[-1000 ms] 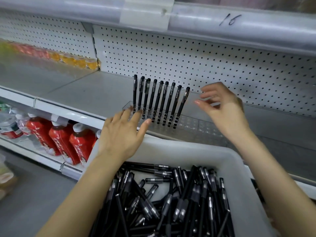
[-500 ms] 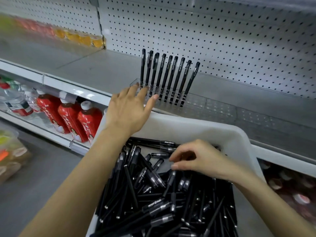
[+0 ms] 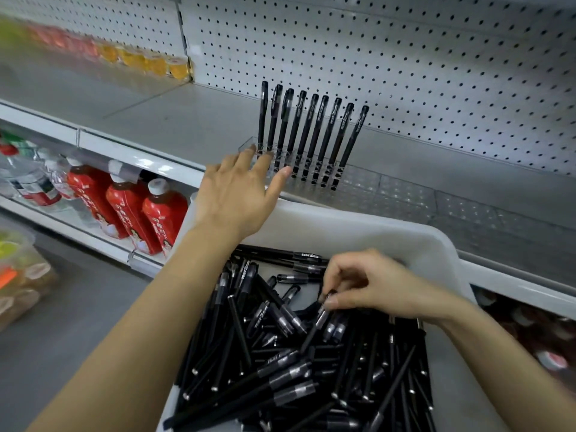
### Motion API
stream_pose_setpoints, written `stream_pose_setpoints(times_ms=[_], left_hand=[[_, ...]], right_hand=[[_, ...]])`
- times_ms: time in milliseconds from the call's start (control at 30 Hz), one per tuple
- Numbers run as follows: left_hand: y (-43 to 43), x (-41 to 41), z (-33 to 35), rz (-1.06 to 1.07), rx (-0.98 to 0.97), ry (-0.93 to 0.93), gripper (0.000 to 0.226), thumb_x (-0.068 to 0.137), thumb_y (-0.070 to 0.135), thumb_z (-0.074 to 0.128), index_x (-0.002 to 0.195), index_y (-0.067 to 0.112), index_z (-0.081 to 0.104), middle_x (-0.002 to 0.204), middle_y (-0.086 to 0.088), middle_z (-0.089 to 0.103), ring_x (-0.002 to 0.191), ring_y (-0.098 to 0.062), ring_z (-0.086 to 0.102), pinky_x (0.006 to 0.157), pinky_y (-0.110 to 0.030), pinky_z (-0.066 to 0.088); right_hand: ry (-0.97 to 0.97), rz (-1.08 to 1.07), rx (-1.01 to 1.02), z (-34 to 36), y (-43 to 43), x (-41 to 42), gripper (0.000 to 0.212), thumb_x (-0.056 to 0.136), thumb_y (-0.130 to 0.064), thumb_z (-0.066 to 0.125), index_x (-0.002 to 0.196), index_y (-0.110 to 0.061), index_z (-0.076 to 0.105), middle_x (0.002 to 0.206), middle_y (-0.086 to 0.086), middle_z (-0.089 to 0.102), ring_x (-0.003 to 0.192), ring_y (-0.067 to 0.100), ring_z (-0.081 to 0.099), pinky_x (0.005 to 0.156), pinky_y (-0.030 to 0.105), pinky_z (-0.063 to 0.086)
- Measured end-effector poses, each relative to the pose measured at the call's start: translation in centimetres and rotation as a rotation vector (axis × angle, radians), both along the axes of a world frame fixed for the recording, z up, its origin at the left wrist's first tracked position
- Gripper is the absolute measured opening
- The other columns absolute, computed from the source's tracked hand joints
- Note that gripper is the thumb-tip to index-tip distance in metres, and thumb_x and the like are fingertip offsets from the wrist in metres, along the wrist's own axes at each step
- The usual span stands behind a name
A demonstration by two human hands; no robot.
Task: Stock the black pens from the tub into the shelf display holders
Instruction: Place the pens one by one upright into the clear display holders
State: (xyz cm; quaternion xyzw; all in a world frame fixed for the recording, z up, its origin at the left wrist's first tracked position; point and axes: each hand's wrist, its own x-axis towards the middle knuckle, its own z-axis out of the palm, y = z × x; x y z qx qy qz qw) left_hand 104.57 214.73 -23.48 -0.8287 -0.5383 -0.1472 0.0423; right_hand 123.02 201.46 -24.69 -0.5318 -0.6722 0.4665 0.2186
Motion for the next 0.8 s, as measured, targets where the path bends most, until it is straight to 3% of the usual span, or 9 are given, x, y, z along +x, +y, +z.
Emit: stream_pose_setpoints(times_ms=[133, 233, 367, 433, 600, 800], left_hand=[[0.0, 0.1, 0.0, -0.006, -0.002, -0.009, 0.067, 0.093, 0.058, 0.007, 0.144, 0.024, 0.034, 0.152, -0.006, 0.030, 0.136, -0.028, 0.032, 0.104, -0.044, 0.029], [0.0, -0.1, -0.1, -0.004, 0.021, -0.012, 0.076, 0.089, 0.064, -0.001, 0.143, 0.024, 0.035, 0.151, -0.006, 0.032, 0.134, -0.028, 0.035, 0.103, -0.045, 0.031], [0.1, 0.0, -0.1, -0.006, 0.031, -0.009, 0.075, 0.091, 0.064, -0.001, 0.143, 0.024, 0.036, 0.151, -0.006, 0.034, 0.133, -0.028, 0.037, 0.102, -0.045, 0.033], [0.1, 0.1, -0.1, -0.006, 0.021, -0.004, 0.070, 0.092, 0.060, 0.003, 0.143, 0.024, 0.036, 0.151, -0.007, 0.033, 0.134, -0.028, 0.036, 0.103, -0.045, 0.033], [0.0, 0.1, 0.0, -0.001, 0.020, 0.010, 0.070, 0.093, 0.059, 0.001, 0.143, 0.024, 0.035, 0.151, -0.007, 0.032, 0.133, -0.028, 0.036, 0.103, -0.045, 0.033], [0.0, 0.3, 0.0, 0.002, 0.015, 0.018, 0.072, 0.092, 0.060, -0.001, 0.143, 0.024, 0.035, 0.151, -0.006, 0.033, 0.135, -0.027, 0.035, 0.105, -0.045, 0.031]], right_hand=[[0.237, -0.174, -0.018, 1.3, -0.1, 0.0, 0.013, 0.074, -0.011, 0.069, 0.080, -0.005, 0.059, 0.069, 0.008, 0.068, 0.064, 0.014, 0.066, 0.061, 0.020, 0.052], [0.321, -0.300, 0.083, 3.3, 0.0, 0.4, 0.016, 0.068, -0.015, 0.069, 0.079, -0.005, 0.061, 0.071, 0.012, 0.069, 0.061, 0.018, 0.066, 0.059, 0.023, 0.054], [0.439, -0.438, 0.219, 6.6, 0.8, 2.3, 0.024, 0.063, -0.019, 0.072, 0.085, -0.012, 0.066, 0.085, 0.012, 0.073, 0.076, 0.024, 0.070, 0.067, 0.027, 0.056], [0.505, -0.525, 0.293, 8.0, 1.5, 3.4, 0.026, 0.065, -0.012, 0.071, 0.090, -0.013, 0.064, 0.087, 0.010, 0.074, 0.081, 0.021, 0.071, 0.069, 0.025, 0.056], [0.443, -0.737, 0.558, 10.6, 3.7, 5.3, 0.024, 0.081, 0.005, 0.064, 0.097, -0.012, 0.059, 0.091, 0.008, 0.073, 0.093, 0.021, 0.069, 0.080, 0.027, 0.056], [0.297, -0.812, 0.712, 11.4, 6.2, 5.6, 0.025, 0.080, 0.000, 0.071, 0.087, -0.018, 0.055, 0.081, 0.005, 0.070, 0.073, 0.013, 0.070, 0.078, 0.031, 0.058]])
